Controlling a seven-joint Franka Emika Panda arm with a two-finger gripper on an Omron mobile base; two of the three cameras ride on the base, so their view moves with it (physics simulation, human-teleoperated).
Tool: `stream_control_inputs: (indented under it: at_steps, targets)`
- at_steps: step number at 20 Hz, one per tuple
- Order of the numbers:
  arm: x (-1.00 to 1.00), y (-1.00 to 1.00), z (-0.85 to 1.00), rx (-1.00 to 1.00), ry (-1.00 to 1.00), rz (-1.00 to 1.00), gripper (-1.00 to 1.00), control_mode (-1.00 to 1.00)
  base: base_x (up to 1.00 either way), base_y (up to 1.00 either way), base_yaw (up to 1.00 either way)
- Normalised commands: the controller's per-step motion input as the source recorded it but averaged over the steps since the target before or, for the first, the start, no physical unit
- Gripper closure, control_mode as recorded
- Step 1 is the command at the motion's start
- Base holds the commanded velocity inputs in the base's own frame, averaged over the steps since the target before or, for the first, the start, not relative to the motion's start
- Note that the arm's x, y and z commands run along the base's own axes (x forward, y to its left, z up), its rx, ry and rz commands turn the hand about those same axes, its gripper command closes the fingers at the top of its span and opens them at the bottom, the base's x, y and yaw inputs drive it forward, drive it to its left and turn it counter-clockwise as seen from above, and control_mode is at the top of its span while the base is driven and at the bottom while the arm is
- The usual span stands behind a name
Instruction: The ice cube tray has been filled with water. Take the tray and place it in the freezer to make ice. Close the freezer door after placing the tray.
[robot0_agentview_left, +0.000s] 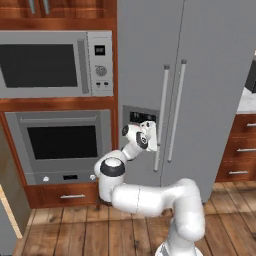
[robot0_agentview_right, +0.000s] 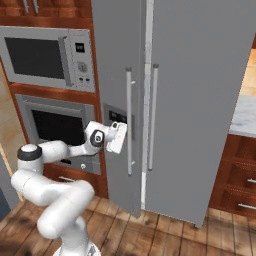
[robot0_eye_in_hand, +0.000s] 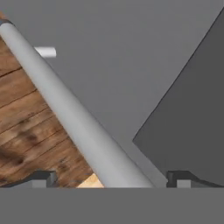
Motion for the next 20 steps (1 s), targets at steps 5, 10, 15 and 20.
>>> stream_control_inputs:
  at_steps: [5, 10, 15, 20]
  targets:
    - [0.98, -0.86, -0.01, 0.15, 0.19, 0.28, -1.0, -1.0, 0.0, 0.0, 0.0]
    - [1.0, -0.42, 0.0, 0.13, 0.4, 0.16, -1.0, -1.0, 0.0, 0.0, 0.0]
    - [1.0, -0.46, 0.0, 0.15, 0.47, 0.16, -1.0, -1.0, 0.0, 0.0, 0.0]
    - [0.65, -0.09, 0.08, 0.06, 0.51, 0.06, -1.0, -1.0, 0.0, 0.0, 0.0]
